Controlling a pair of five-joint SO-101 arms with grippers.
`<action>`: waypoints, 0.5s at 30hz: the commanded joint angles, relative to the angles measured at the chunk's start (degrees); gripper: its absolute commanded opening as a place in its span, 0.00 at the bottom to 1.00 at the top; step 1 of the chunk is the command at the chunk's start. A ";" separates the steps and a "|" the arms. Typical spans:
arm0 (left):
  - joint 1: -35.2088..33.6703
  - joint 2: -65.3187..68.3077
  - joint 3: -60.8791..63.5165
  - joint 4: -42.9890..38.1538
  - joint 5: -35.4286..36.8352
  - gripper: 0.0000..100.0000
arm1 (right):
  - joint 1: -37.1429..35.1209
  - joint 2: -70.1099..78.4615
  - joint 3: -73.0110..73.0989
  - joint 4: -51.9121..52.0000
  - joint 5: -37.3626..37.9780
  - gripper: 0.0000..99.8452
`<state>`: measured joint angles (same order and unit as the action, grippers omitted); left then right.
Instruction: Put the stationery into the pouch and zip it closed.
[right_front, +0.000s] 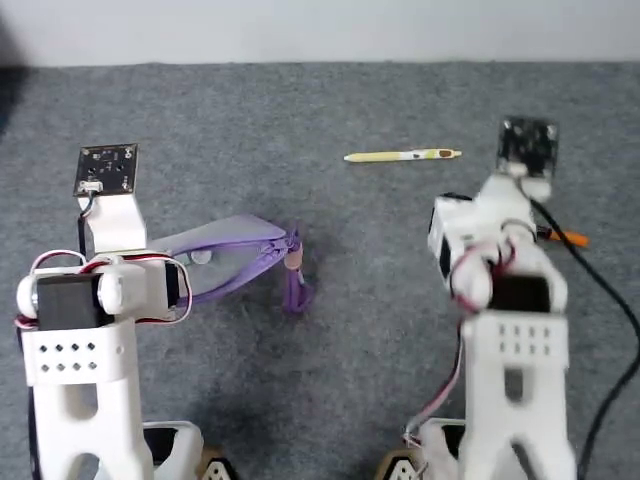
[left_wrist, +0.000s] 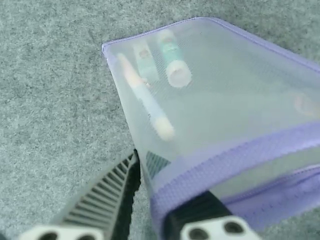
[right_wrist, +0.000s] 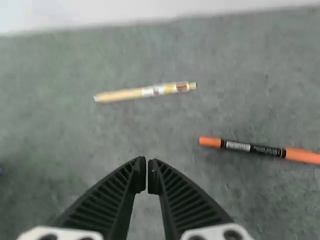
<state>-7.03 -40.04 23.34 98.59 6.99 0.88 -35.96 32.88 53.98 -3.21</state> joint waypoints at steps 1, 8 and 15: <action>0.35 0.44 -0.04 -0.70 0.44 0.01 | 0.13 12.44 -10.46 1.36 1.58 0.02; 0.18 0.44 -0.04 -0.70 0.44 0.01 | -3.03 33.80 -29.45 -3.65 -8.88 0.02; 0.18 0.44 -0.04 -0.70 0.44 0.01 | -4.70 57.45 -44.13 -23.16 -11.96 0.01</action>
<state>-7.03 -40.04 23.34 98.59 6.99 -3.08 14.15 -3.69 39.47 -14.02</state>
